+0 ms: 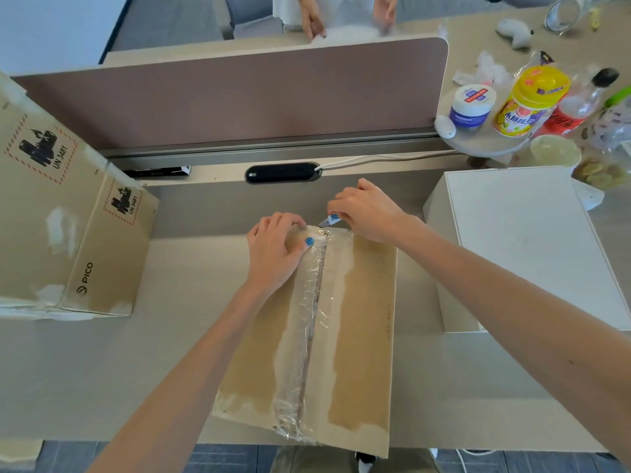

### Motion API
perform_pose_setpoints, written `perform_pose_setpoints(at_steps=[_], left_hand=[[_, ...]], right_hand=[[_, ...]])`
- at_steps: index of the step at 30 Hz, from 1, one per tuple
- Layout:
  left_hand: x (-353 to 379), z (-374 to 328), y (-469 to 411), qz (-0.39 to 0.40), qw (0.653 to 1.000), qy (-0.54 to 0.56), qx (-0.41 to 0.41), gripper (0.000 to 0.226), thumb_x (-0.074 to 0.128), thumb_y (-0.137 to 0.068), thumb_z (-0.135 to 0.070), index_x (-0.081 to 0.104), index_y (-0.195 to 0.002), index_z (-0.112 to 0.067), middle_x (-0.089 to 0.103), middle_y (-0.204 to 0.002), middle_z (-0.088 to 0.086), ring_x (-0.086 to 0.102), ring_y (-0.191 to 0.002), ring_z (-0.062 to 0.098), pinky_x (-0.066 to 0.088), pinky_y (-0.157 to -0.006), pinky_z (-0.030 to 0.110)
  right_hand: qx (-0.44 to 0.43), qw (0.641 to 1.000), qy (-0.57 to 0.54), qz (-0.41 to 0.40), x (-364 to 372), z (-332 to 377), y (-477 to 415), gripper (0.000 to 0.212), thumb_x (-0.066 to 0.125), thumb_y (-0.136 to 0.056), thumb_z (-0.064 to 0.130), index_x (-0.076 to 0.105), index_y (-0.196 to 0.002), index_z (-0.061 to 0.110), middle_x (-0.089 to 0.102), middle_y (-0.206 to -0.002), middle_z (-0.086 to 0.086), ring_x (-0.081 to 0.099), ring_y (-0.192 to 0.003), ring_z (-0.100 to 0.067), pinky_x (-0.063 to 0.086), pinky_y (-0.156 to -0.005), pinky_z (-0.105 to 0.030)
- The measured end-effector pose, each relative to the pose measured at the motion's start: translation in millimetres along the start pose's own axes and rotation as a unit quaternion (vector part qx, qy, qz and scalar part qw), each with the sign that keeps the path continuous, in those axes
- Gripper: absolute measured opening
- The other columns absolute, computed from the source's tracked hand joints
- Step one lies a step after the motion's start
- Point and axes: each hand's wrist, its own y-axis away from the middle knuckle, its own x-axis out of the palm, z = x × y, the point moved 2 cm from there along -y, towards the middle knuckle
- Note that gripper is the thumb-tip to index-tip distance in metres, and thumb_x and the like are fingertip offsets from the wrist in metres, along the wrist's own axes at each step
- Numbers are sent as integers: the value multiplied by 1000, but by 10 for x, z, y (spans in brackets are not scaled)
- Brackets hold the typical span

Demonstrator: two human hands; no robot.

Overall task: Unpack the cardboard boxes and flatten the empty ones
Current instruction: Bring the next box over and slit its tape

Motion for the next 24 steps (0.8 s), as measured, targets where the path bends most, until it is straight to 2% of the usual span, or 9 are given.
perform_pose_setpoints(at_steps=[5, 10, 20, 24], left_hand=[[4, -3, 9, -10, 1000, -6, 5, 21, 68, -85, -24, 58, -102, -32, 54, -109, -20, 44, -109, 10, 24, -98, 29], [10, 2, 14, -15, 1000, -1, 10, 21, 69, -85, -23, 58, -102, -32, 55, -109, -19, 45, -108, 9, 24, -98, 28], [19, 7, 10, -12, 1000, 6, 5, 22, 71, -86, -23, 59, -102, -32, 56, -110, -19, 44, -108, 6, 25, -99, 29], [26, 6, 14, -21, 1000, 5, 7, 22, 70, -87, -22, 58, -102, -33, 53, -110, -20, 42, -107, 4, 25, -98, 29]], right_hand=[[-14, 1000, 3, 13, -48, -52, 66, 20, 53, -97, 18, 60, -115, 24, 62, -115, 7, 53, -105, -15, 31, -93, -29], [-12, 1000, 14, 16, -66, -100, 163, 20, 50, -99, 19, 60, -115, 24, 63, -117, 7, 53, -106, -14, 28, -92, -27], [-24, 996, 87, 15, -217, -29, 271, 24, 54, -97, 23, 57, -121, 25, 61, -120, 6, 52, -111, -14, 30, -96, -28], [21, 992, 122, 7, -232, 2, 296, 25, 57, -93, 18, 54, -117, 22, 61, -115, 4, 53, -107, -17, 32, -95, -30]])
